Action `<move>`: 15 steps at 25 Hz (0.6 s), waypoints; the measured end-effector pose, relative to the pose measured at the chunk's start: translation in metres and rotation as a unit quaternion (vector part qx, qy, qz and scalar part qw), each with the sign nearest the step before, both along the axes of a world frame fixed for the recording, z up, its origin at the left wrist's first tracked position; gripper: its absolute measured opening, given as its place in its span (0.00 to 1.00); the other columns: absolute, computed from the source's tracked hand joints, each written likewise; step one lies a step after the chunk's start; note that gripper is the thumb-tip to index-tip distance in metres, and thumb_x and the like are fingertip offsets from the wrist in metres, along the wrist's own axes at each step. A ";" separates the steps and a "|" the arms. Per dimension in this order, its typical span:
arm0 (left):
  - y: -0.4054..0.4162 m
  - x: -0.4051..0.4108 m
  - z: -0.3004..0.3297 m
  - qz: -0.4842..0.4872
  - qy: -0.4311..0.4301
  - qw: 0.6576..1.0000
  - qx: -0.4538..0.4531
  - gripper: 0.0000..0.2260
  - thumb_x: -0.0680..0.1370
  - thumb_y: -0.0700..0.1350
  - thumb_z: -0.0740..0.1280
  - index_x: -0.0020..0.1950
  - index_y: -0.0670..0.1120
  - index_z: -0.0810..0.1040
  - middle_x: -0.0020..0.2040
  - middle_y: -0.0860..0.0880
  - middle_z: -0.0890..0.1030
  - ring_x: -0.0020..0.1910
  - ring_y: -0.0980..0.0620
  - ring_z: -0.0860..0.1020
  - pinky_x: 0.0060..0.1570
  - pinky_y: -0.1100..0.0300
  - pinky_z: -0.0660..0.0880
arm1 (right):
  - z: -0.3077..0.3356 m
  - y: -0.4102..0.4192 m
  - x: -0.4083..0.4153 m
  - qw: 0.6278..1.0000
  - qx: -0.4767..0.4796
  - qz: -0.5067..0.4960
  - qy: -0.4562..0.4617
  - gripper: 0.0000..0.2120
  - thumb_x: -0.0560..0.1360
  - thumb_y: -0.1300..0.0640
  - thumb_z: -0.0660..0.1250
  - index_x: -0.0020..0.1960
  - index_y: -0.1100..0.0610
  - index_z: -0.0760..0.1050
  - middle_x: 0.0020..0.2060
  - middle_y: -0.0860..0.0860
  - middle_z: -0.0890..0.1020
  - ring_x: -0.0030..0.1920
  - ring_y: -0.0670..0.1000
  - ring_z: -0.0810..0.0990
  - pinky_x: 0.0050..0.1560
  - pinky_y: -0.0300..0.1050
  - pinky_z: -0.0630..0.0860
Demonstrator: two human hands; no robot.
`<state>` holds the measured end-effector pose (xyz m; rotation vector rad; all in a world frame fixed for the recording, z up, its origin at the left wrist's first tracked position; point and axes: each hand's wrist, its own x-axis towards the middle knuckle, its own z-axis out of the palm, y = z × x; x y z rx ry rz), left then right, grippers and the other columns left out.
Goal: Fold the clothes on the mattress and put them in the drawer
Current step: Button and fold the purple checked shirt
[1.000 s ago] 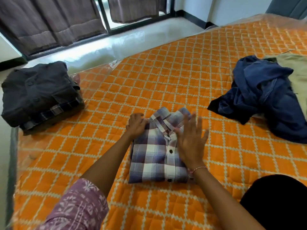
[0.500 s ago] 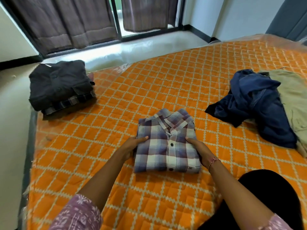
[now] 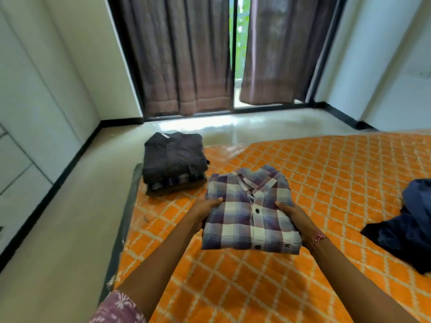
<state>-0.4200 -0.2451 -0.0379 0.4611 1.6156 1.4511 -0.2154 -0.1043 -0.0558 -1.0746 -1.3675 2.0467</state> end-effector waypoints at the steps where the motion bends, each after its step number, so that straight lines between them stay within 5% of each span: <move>1: 0.000 -0.024 0.014 0.016 0.011 1.000 0.003 0.16 0.78 0.37 0.66 0.65 0.42 0.71 0.54 0.43 0.80 0.48 0.45 0.80 0.44 0.52 0.79 | 0.012 0.006 -0.028 1.000 0.012 0.011 0.006 0.13 0.79 0.59 0.62 0.63 0.59 0.73 0.48 0.57 0.84 0.42 0.58 0.85 0.36 0.49 0.81; 5: 0.007 -0.141 0.057 0.091 0.079 0.993 -0.013 0.18 0.77 0.41 0.68 0.66 0.43 0.72 0.59 0.41 0.79 0.55 0.42 0.79 0.55 0.44 0.77 | 0.060 0.031 -0.163 0.990 0.128 0.056 -0.017 0.10 0.78 0.62 0.64 0.58 0.62 0.75 0.47 0.58 0.84 0.40 0.55 0.83 0.37 0.45 0.80; 9: 0.028 -0.245 0.074 0.163 0.157 0.973 -0.036 0.17 0.77 0.40 0.67 0.66 0.41 0.72 0.60 0.42 0.78 0.55 0.44 0.78 0.47 0.55 0.77 | 0.082 0.057 -0.288 0.940 0.298 0.099 -0.132 0.11 0.75 0.57 0.67 0.55 0.62 0.78 0.52 0.61 0.82 0.50 0.59 0.81 0.54 0.53 0.78; 13: 0.042 -0.307 0.052 0.207 0.141 0.960 -0.126 0.20 0.77 0.44 0.68 0.66 0.38 0.70 0.62 0.38 0.76 0.58 0.40 0.77 0.57 0.50 0.76 | 0.070 0.085 -0.353 0.943 0.213 0.187 -0.178 0.09 0.79 0.55 0.62 0.56 0.60 0.73 0.50 0.59 0.80 0.47 0.58 0.79 0.51 0.53 0.77; 15: 0.047 -0.317 0.019 0.146 0.179 0.946 -0.227 0.30 0.73 0.53 0.68 0.70 0.39 0.66 0.66 0.39 0.73 0.62 0.39 0.74 0.62 0.50 0.73 | 0.047 0.085 -0.365 0.906 0.228 0.234 -0.269 0.12 0.80 0.56 0.60 0.59 0.63 0.71 0.53 0.60 0.78 0.51 0.60 0.77 0.50 0.53 0.75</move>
